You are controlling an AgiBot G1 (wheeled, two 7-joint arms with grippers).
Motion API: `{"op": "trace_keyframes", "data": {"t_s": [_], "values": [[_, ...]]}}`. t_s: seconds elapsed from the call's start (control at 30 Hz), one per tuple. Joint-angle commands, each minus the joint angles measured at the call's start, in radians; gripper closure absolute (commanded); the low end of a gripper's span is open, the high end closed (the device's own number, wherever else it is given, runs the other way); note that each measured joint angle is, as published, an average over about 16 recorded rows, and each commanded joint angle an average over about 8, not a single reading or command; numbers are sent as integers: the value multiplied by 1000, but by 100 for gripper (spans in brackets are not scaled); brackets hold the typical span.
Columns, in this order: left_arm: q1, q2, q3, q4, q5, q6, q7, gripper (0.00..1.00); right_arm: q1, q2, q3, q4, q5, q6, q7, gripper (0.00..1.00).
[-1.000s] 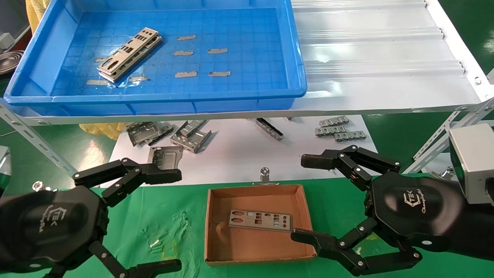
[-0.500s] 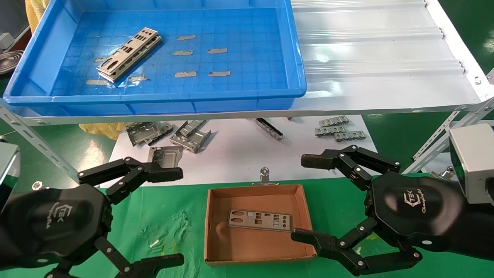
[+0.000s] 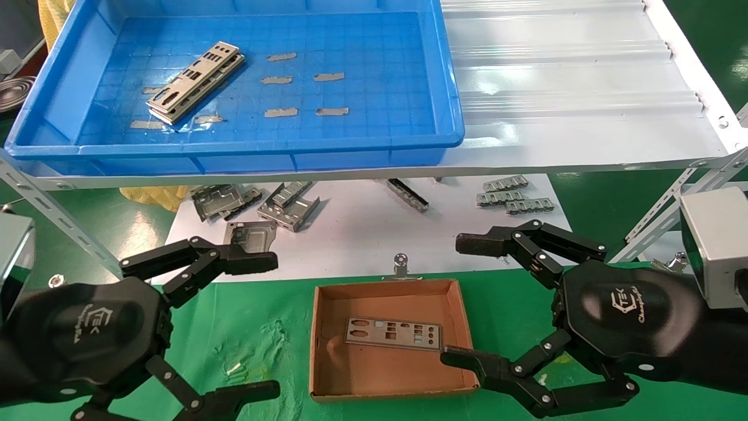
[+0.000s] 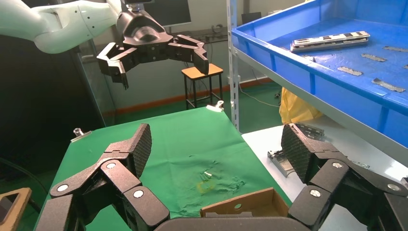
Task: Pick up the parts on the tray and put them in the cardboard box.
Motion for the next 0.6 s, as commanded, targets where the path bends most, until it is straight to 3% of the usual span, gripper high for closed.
{"op": "trace_keyframes", "data": {"t_s": [0.03,0.6], "values": [[0,0,0,1,0,0,0,0,0,0,0,0,0,0,0,0],[-1,2,2,3,2,-1,1,0,0,0,0,0,0,0,0,0]]}}
